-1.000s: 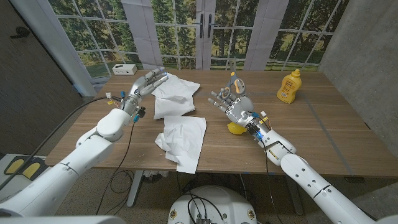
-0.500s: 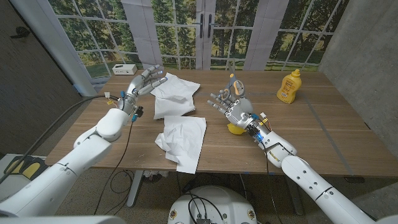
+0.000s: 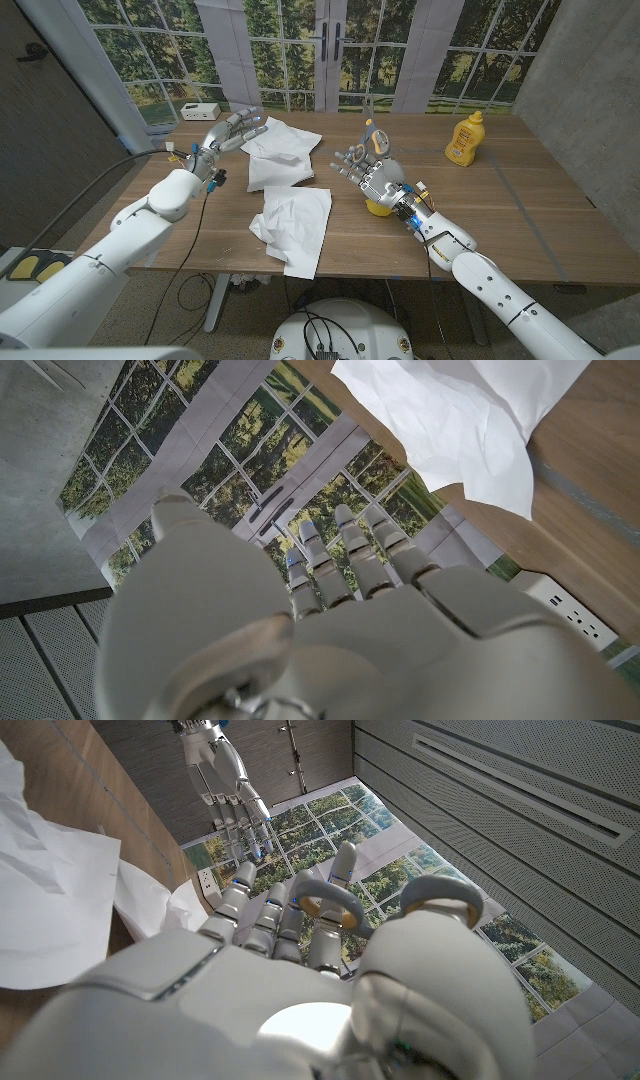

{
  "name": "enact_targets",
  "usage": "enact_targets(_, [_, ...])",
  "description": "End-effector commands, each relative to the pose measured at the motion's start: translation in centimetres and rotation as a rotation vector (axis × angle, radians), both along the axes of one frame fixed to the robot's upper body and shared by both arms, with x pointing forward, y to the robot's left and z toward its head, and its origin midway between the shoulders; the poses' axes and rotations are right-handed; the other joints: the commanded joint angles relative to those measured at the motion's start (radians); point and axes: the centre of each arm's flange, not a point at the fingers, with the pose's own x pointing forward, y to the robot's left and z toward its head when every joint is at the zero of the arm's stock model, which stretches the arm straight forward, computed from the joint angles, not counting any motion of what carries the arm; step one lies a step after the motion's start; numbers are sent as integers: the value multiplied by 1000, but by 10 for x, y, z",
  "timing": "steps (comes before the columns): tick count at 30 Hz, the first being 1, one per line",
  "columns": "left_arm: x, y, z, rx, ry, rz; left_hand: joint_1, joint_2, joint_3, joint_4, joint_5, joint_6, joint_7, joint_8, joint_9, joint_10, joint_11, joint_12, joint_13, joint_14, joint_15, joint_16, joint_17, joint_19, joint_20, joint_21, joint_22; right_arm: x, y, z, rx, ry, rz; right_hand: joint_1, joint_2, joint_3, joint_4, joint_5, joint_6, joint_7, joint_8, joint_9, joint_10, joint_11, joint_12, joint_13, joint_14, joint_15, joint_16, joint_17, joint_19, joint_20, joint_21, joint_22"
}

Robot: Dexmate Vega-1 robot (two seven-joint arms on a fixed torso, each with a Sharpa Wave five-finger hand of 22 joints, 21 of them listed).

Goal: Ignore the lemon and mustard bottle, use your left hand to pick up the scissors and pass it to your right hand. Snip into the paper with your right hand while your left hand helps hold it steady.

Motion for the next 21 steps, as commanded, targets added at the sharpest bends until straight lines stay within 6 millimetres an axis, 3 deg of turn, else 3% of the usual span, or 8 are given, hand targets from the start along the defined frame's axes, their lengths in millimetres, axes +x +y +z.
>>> enact_targets(1, [4, 6, 0, -6, 24, 0, 8, 1, -4, 4, 5, 20, -1, 12, 3, -3, 1, -3, 4, -6, -170, 2, 2, -9, -82, -1, 4, -5, 4, -1, -11, -6, 5, 1, 6, 2, -3, -2, -22, 25, -2, 4, 8, 5, 9, 4, 9, 1, -1, -1, 6, 3, -2, 4])
enact_targets(21, [-4, -6, 3, 225, -75, 184, 6, 0, -8, 7, 7, 45, -2, 19, 4, 3, 1, 3, 4, -15, -169, 6, 3, -8, -80, 0, 4, -11, 5, -6, -28, 1, 2, -4, 9, 2, -3, -5, -20, 28, -7, 5, 7, 8, 13, 0, 16, 1, -2, -2, 10, 6, -7, 4])
